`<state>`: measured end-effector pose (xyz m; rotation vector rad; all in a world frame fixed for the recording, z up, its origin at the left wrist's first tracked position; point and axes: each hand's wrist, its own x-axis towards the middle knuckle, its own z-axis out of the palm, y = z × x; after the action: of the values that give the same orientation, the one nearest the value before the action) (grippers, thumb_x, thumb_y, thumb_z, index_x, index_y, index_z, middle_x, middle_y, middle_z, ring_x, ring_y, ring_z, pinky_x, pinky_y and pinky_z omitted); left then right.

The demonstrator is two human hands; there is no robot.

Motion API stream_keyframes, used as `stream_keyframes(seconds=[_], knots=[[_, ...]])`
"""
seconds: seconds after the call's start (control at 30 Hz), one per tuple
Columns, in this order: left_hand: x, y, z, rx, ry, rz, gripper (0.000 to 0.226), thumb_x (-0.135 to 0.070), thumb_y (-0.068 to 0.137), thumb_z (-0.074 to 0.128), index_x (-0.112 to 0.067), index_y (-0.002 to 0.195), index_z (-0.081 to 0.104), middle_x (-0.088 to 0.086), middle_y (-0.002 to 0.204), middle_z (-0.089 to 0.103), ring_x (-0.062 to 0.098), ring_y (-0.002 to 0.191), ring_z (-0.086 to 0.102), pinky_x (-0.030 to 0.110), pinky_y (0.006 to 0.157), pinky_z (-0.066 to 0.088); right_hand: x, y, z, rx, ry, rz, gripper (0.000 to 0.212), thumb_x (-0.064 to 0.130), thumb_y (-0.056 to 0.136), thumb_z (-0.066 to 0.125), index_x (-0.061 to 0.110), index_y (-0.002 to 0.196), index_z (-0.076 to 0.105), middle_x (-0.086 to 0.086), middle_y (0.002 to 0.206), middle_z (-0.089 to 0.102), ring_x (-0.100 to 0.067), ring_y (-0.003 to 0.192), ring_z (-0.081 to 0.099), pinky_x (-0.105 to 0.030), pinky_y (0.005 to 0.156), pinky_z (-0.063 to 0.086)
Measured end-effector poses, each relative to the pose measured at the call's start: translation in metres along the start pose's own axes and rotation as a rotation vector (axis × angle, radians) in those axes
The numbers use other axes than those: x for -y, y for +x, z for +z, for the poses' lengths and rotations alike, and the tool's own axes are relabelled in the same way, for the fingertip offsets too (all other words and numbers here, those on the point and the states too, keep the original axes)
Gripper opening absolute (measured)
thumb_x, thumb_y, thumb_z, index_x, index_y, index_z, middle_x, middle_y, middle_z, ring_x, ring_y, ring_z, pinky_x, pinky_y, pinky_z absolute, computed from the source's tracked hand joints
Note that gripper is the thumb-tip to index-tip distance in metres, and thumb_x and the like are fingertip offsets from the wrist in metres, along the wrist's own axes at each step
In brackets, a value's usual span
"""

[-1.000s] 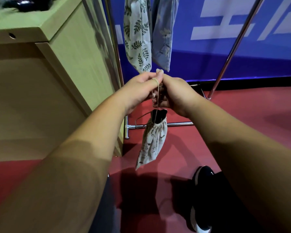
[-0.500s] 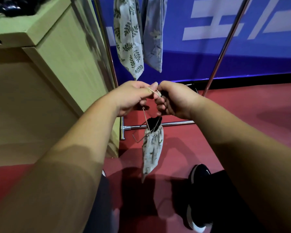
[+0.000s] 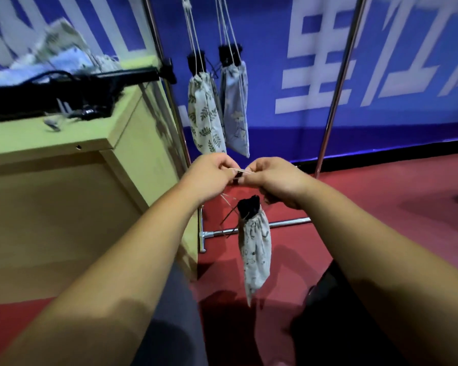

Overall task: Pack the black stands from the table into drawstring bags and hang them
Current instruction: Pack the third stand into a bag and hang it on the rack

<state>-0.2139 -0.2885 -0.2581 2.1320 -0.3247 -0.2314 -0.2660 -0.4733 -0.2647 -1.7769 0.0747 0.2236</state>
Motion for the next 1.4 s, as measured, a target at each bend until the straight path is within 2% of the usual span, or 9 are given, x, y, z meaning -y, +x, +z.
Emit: stream_keyframes(seconds=[0.1, 0.23, 0.37, 0.57, 0.8, 0.9, 1.03, 1.2, 1.4], knots=[[-0.034, -0.003, -0.007, -0.026, 0.115, 0.063, 0.013, -0.036, 0.078, 0.062, -0.041, 0.083, 0.073, -0.008, 0.068, 0.069, 0.022, 0.064, 0.066, 0.045, 0.066, 0.058, 0.021, -0.009, -0.013, -0.113, -0.05, -0.061, 0.018, 0.022, 0.094, 0.079, 0.015, 0.087, 0.064, 0.001, 0.054, 0.04, -0.017, 0.045, 0.034, -0.027, 0.047, 0.03], [-0.07, 0.002, -0.017, -0.036, 0.078, 0.118, 0.01, -0.014, 0.092, 0.069, -0.021, 0.085, 0.073, -0.006, 0.063, 0.07, 0.021, 0.061, 0.063, 0.053, 0.068, 0.06, 0.055, -0.015, -0.035, -0.159, -0.007, -0.108, 0.018, 0.026, 0.093, 0.081, 0.015, 0.089, 0.068, 0.0, 0.054, 0.041, -0.019, 0.047, 0.035, -0.03, 0.05, 0.037], [-0.116, 0.012, -0.037, -0.056, 0.06, 0.181, 0.012, -0.007, 0.092, 0.075, -0.015, 0.084, 0.071, 0.005, 0.069, 0.068, 0.016, 0.056, 0.059, 0.033, 0.059, 0.052, 0.101, -0.022, -0.056, -0.125, 0.147, -0.101, 0.015, 0.02, 0.093, 0.081, 0.016, 0.095, 0.067, 0.001, 0.061, 0.047, -0.013, 0.053, 0.044, -0.037, 0.064, 0.057], [-0.169, 0.04, -0.063, -0.147, -0.062, 0.232, 0.013, -0.014, 0.09, 0.081, -0.018, 0.08, 0.074, -0.001, 0.064, 0.07, 0.013, 0.057, 0.063, 0.03, 0.061, 0.052, 0.153, -0.01, -0.088, -0.105, 0.262, -0.181, 0.007, 0.017, 0.096, 0.075, 0.017, 0.098, 0.068, -0.002, 0.076, 0.054, -0.014, 0.052, 0.032, -0.027, 0.051, 0.025], [-0.214, 0.082, -0.067, 0.004, -0.381, 0.085, 0.011, -0.017, 0.097, 0.076, -0.013, 0.097, 0.066, 0.006, 0.081, 0.068, 0.028, 0.087, 0.081, 0.041, 0.078, 0.06, 0.189, 0.031, -0.132, -0.269, 0.144, -0.291, 0.009, 0.026, 0.094, 0.081, 0.02, 0.098, 0.076, -0.001, 0.083, 0.067, -0.014, 0.053, 0.041, -0.028, 0.052, 0.037], [-0.225, 0.113, -0.063, -0.048, -0.286, 0.107, 0.016, -0.024, 0.094, 0.079, -0.014, 0.099, 0.068, -0.001, 0.066, 0.064, 0.023, 0.077, 0.079, 0.036, 0.069, 0.058, 0.195, 0.056, -0.149, -0.346, 0.149, -0.341, 0.01, 0.026, 0.094, 0.082, 0.019, 0.098, 0.076, 0.0, 0.083, 0.068, -0.013, 0.053, 0.041, -0.029, 0.053, 0.036], [-0.235, 0.152, -0.06, -0.198, -0.17, 0.225, 0.02, -0.031, 0.092, 0.081, -0.015, 0.089, 0.07, 0.004, 0.074, 0.07, 0.02, 0.063, 0.073, 0.03, 0.052, 0.048, 0.196, 0.093, -0.166, -0.425, 0.156, -0.414, 0.014, 0.025, 0.096, 0.08, 0.012, 0.101, 0.075, 0.002, 0.076, 0.06, -0.016, 0.057, 0.04, -0.032, 0.055, 0.038], [-0.251, 0.186, -0.069, -0.298, 0.009, 0.294, 0.02, -0.035, 0.095, 0.078, -0.017, 0.089, 0.071, 0.004, 0.072, 0.076, 0.02, 0.067, 0.078, 0.045, 0.063, 0.062, 0.208, 0.136, -0.188, -0.482, 0.059, -0.461, 0.015, 0.033, 0.095, 0.081, 0.02, 0.098, 0.077, 0.009, 0.071, 0.062, -0.023, 0.069, 0.041, -0.039, 0.063, 0.041], [-0.265, 0.228, -0.09, -0.453, 0.13, 0.412, 0.017, -0.022, 0.099, 0.074, -0.016, 0.086, 0.065, 0.006, 0.074, 0.073, 0.013, 0.056, 0.075, 0.051, 0.066, 0.066, 0.237, 0.179, -0.187, -0.516, 0.016, -0.562, 0.015, 0.03, 0.098, 0.078, 0.015, 0.099, 0.076, 0.014, 0.068, 0.065, -0.001, 0.053, 0.05, -0.03, 0.06, 0.045]])
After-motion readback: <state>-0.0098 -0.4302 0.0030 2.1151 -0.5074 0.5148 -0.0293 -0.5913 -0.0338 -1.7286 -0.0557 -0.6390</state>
